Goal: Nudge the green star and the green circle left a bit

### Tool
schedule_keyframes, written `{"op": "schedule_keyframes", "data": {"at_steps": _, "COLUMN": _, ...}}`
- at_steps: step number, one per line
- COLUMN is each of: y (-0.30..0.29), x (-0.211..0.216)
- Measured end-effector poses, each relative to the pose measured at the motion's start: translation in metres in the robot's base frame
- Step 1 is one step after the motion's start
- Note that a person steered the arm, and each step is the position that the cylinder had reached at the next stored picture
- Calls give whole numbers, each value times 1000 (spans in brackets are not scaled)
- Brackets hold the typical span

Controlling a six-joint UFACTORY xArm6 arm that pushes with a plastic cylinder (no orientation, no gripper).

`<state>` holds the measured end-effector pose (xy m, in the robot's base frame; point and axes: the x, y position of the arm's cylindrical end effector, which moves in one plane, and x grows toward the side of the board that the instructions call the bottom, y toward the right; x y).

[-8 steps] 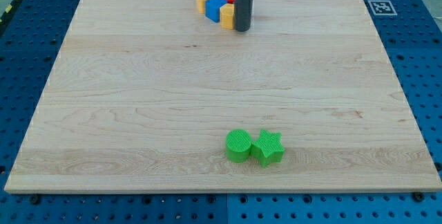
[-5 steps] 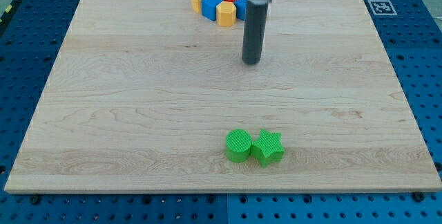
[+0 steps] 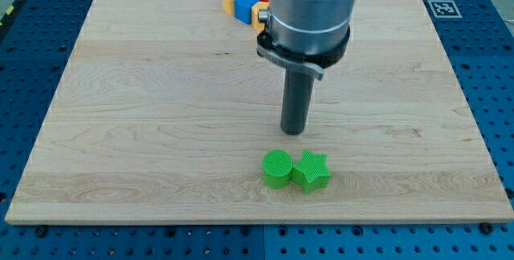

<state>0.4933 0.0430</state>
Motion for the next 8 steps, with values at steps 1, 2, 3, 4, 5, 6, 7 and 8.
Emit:
{"op": "schedule_keyframes", "data": {"at_steps": 1, "y": 14, "x": -11}}
{"op": "schedule_keyframes", "data": {"at_steps": 2, "y": 64, "x": 9}}
{"op": "schedule_keyframes", "data": {"at_steps": 3, "y": 92, "x": 52}}
{"op": "schedule_keyframes", "data": {"at_steps": 4, "y": 88, "x": 84}}
{"op": "schedule_keyframes", "data": {"at_steps": 5, "y": 87, "x": 85}}
{"op": "schedule_keyframes", "data": {"at_steps": 6, "y": 61, "x": 85}}
{"op": "schedule_keyframes", "data": {"at_steps": 7, "y": 35, "x": 85}}
{"op": "schedule_keyframes", "data": {"at_steps": 8, "y": 17, "x": 85}}
